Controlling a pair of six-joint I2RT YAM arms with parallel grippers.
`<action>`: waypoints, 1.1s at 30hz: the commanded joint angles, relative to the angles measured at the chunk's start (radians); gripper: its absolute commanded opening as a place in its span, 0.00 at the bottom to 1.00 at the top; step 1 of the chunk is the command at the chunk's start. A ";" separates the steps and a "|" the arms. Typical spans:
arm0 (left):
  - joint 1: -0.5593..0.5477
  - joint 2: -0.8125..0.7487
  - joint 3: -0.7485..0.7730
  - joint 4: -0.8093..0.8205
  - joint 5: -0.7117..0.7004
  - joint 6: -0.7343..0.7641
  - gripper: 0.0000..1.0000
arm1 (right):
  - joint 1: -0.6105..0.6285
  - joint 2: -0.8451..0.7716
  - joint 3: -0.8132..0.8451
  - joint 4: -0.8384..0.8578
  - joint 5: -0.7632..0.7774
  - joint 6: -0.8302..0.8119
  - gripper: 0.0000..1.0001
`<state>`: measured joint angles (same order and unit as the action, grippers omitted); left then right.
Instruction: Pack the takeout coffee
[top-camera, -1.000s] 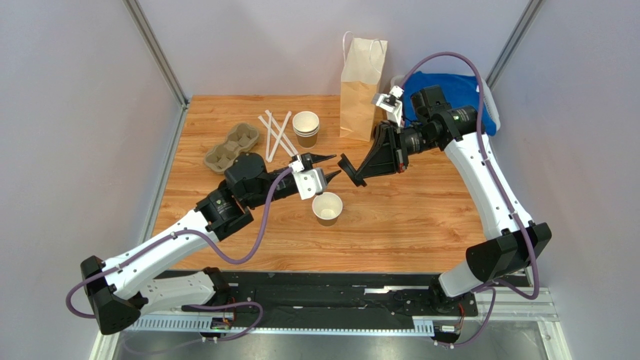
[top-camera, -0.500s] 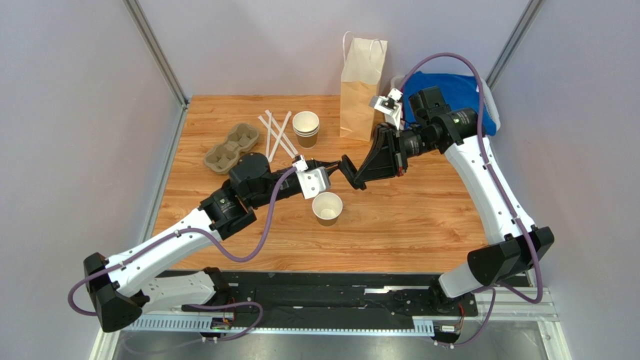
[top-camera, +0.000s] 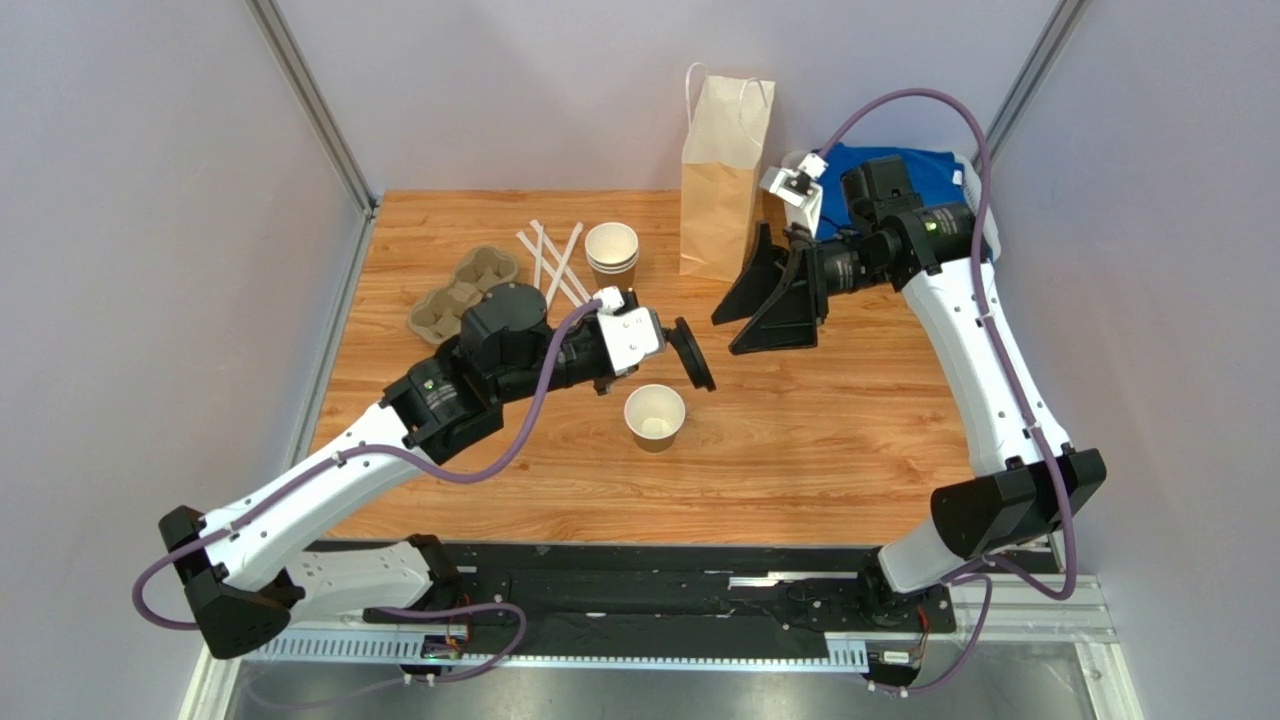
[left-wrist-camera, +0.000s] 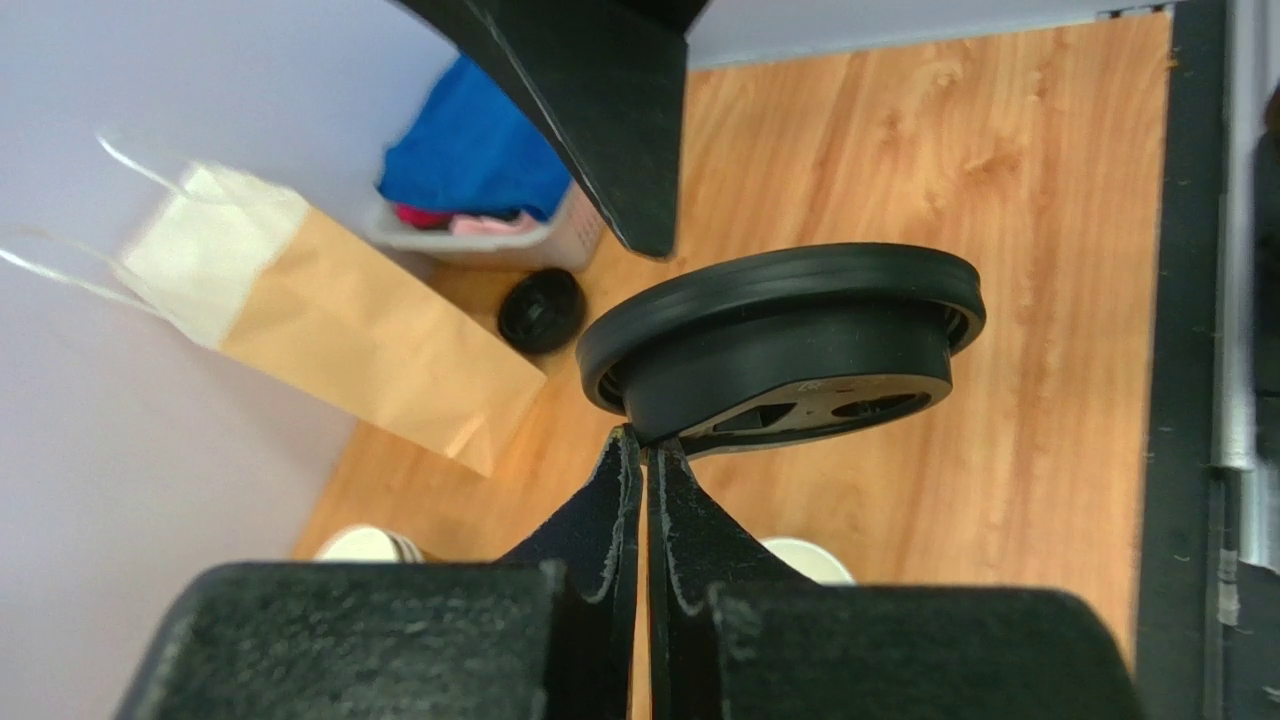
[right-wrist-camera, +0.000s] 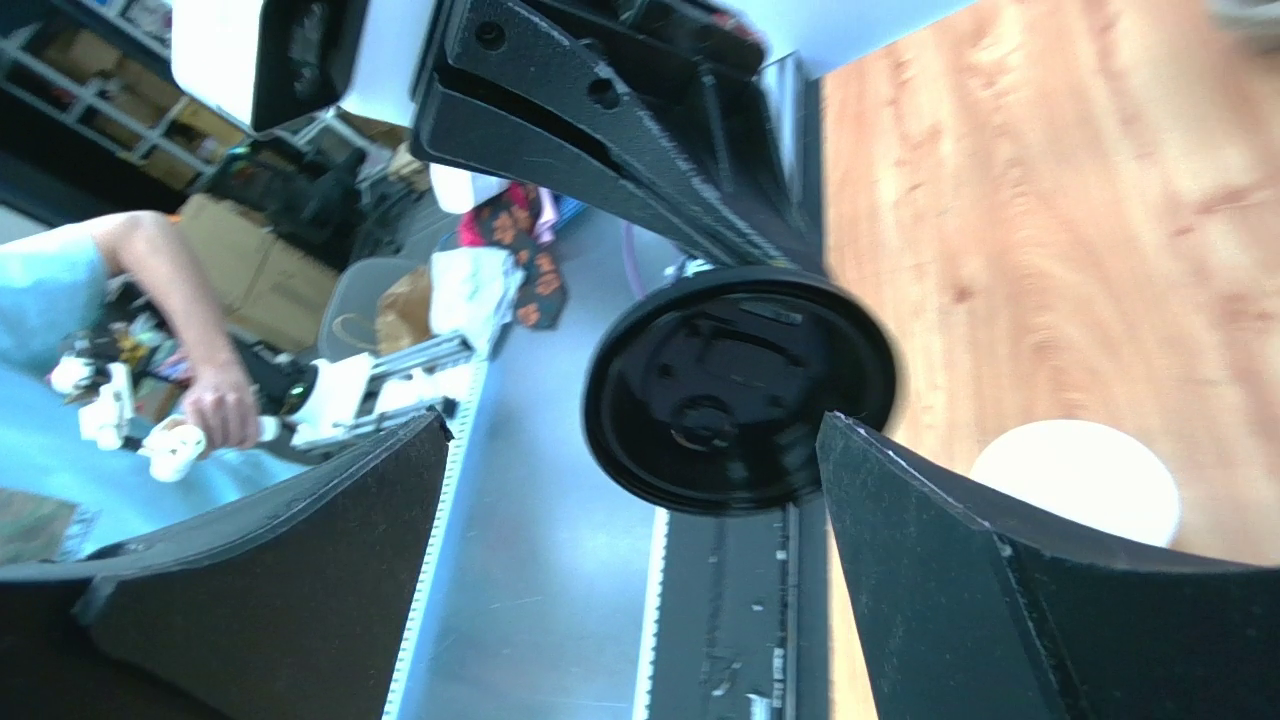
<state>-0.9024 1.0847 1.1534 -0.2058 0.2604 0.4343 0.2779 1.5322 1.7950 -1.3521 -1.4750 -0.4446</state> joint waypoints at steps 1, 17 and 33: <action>0.025 0.064 0.167 -0.268 -0.053 -0.189 0.00 | -0.020 0.008 0.070 -0.213 -0.016 -0.055 1.00; 0.174 0.376 0.407 -0.787 0.085 -0.514 0.00 | 0.029 -0.385 -0.500 0.780 0.635 0.624 0.99; 0.184 0.394 0.414 -0.744 0.111 -0.557 0.00 | 0.254 -0.265 -0.536 0.851 0.732 0.695 0.88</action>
<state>-0.7238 1.4784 1.5467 -0.9680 0.3496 -0.0963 0.4980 1.2507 1.2583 -0.5579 -0.7628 0.2291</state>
